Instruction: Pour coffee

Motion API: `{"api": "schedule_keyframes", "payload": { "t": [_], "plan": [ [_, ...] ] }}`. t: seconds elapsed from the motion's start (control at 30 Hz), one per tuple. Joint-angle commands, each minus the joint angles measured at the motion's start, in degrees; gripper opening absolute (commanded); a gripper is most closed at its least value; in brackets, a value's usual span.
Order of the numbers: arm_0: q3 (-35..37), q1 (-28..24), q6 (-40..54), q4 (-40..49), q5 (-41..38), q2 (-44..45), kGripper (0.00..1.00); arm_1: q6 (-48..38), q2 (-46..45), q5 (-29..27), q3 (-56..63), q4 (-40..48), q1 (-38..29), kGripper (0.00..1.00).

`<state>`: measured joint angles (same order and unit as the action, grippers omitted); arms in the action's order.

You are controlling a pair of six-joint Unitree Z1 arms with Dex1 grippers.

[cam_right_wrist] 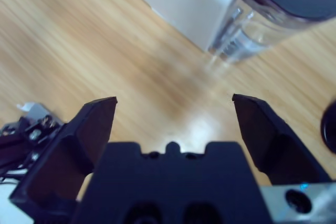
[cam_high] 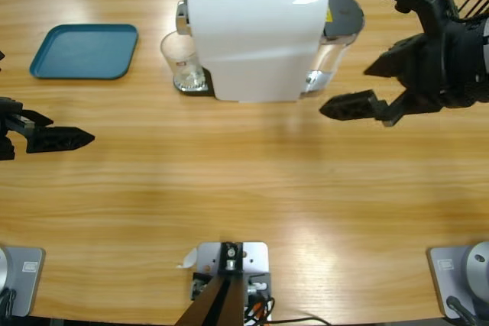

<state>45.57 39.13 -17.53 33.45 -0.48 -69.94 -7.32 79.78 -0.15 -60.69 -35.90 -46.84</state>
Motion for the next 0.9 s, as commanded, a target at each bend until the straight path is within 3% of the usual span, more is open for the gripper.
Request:
{"api": "schedule_keyframes", "payload": {
  "t": [0.03, 0.13, 0.27, 0.9],
  "plan": [
    [-1.34, 0.51, 5.80, -0.75, -3.79, 1.21, 1.000, 1.61, -5.10, -1.35, 6.34, 5.46, -0.62, 1.000],
    [-2.89, 0.51, 12.96, -0.89, -3.86, 3.65, 1.000, 1.61, -8.41, -1.40, 12.30, 9.24, -0.62, 1.000],
    [-4.31, 0.51, 14.17, -1.30, -4.16, 5.67, 1.000, 1.61, -12.94, -1.31, 17.94, 15.97, -0.62, 1.000],
    [-5.81, 1.44, 14.17, -3.74, -3.97, 3.37, 0.996, 2.03, -15.12, -2.89, 21.49, 18.64, -0.62, 1.000]
  ]
}}
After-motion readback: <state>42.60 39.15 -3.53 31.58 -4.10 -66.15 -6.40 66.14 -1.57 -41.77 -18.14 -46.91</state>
